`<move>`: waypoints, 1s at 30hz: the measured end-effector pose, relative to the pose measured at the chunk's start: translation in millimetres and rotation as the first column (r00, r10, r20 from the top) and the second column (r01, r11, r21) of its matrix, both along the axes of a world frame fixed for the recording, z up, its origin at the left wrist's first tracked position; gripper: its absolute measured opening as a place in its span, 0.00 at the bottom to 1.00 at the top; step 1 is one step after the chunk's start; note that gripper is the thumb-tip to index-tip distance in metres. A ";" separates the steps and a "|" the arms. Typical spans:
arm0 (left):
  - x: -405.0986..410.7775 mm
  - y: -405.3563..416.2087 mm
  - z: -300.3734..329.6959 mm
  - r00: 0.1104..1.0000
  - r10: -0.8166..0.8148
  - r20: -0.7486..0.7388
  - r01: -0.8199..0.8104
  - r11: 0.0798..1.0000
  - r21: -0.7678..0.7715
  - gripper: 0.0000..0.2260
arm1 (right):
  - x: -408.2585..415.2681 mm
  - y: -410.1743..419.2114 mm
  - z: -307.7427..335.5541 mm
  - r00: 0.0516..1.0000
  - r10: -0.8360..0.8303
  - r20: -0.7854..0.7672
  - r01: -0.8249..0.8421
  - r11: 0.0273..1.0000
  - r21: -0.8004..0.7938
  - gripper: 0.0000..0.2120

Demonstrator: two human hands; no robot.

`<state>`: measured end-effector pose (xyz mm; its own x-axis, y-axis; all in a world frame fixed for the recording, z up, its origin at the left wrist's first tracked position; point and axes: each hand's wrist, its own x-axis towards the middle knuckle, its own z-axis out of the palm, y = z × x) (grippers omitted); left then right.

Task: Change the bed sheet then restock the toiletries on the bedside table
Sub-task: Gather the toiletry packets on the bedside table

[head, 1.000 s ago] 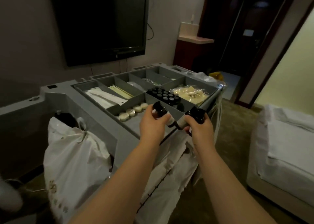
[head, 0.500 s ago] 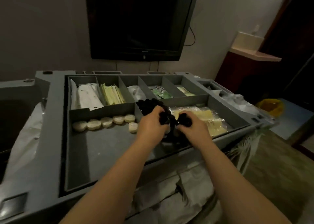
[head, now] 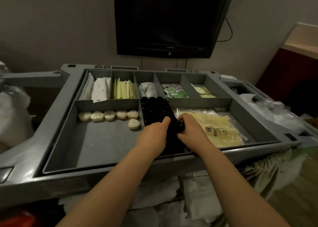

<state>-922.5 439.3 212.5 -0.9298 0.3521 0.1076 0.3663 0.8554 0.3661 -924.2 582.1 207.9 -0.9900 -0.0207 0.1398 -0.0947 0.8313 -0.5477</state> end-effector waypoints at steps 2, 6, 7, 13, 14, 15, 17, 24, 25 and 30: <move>2.7 1.9 -2.9 1.000 0.018 -0.003 -0.018 1.000 -0.009 0.17 | 1.6 2.1 1.4 1.000 -0.020 -0.014 0.016 0.978 -0.210 0.12; 3.7 -0.4 -2.2 0.999 0.030 0.033 -0.033 0.994 0.104 0.19 | 7.8 4.3 14.4 0.991 -0.137 0.002 0.104 0.746 -0.658 0.09; 3.6 -1.9 -1.0 0.998 0.044 0.049 -0.052 0.986 0.160 0.20 | 9.2 4.1 17.8 0.991 -0.135 0.015 0.107 0.706 -0.700 0.08; 0.7 -20.7 14.5 0.994 0.046 0.096 -0.089 0.853 0.515 0.24 | 7.5 -16.0 24.0 0.999 -0.018 -0.027 -0.002 0.797 -0.604 0.03; 0.2 -25.2 17.6 0.995 0.029 0.097 -0.077 0.846 0.528 0.25 | 7.0 -21.0 24.7 1.000 0.010 -0.022 -0.022 0.789 -0.613 0.04; -0.3 -29.3 19.9 0.995 0.010 0.098 -0.061 0.844 0.533 0.25 | 6.5 -25.7 25.3 0.999 0.039 -0.032 -0.050 0.800 -0.598 0.06; 0.3 -35.6 21.4 0.995 -0.023 0.100 -0.033 0.851 0.525 0.27 | 6.2 -34.0 25.9 0.993 0.099 -0.067 -0.119 0.843 -0.524 0.11; 9.5 -37.7 17.2 0.996 0.069 0.060 -0.090 0.864 0.496 0.26 | 7.7 -48.1 30.1 0.981 0.158 -0.115 -0.187 0.927 -0.325 0.18; 9.0 -37.8 17.6 0.995 0.079 0.056 -0.096 0.875 0.475 0.25 | 7.6 -48.6 30.5 0.981 0.154 -0.116 -0.183 0.934 -0.307 0.19; 5.9 -31.6 17.0 0.993 0.109 0.040 -0.116 0.894 0.434 0.23 | 8.6 -43.9 31.3 0.982 0.156 -0.111 -0.178 0.956 -0.231 0.21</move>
<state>-916.6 407.7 229.5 -0.9629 0.1662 0.2127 0.2693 0.6452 0.7150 -915.5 538.3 239.2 -0.9582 -0.1393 0.2498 -0.2792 0.6453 -0.7111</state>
